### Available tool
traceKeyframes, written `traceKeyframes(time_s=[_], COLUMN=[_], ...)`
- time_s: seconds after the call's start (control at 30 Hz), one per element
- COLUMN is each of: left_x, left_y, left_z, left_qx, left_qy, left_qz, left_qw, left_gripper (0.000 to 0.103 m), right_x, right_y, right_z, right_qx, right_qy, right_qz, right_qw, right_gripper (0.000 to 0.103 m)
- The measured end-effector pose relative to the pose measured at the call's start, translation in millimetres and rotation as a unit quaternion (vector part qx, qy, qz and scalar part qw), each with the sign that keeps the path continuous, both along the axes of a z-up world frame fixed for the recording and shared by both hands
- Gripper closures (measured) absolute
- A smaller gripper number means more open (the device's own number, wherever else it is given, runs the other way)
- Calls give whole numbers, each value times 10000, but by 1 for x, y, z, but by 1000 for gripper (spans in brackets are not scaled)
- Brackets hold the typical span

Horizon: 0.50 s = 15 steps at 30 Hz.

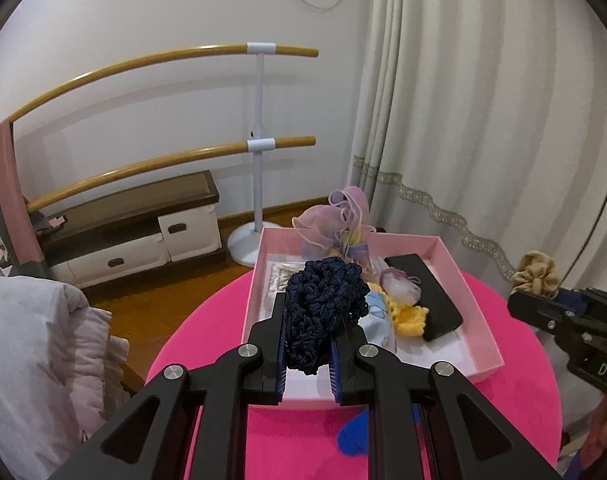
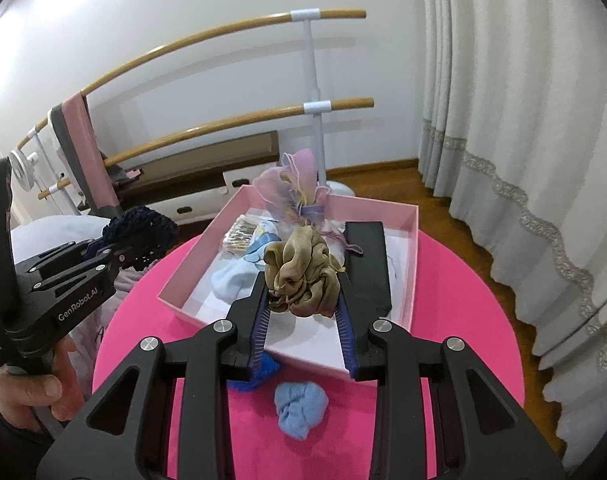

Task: Organize soft objects
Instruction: 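Carry the navy knit and tan scrunchie into the pink box and release both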

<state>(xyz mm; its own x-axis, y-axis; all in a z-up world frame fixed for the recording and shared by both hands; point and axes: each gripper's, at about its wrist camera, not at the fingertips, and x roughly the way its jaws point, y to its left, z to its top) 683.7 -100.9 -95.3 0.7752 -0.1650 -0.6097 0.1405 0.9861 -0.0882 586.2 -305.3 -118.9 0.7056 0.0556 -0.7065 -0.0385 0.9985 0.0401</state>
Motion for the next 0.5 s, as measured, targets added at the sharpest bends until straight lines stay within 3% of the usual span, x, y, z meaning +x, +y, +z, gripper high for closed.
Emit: traceKeyframes(time_s=[0.33, 0.5], left_x=[77, 97], left_y=[-12, -20], left_z=[-34, -49], left_qx=[14, 49], left_qy=[414, 549], left_qz=[-37, -49], left_qw=[9991, 9985], left_gripper=[89, 89], right_x=[35, 44], right_y=[-6, -10], right_z=[-29, -42], right_qx=[-5, -3], right_qy=[379, 526], right_qz=[-16, -51], right_qw=[9993, 9986], right_gripper=[75, 74])
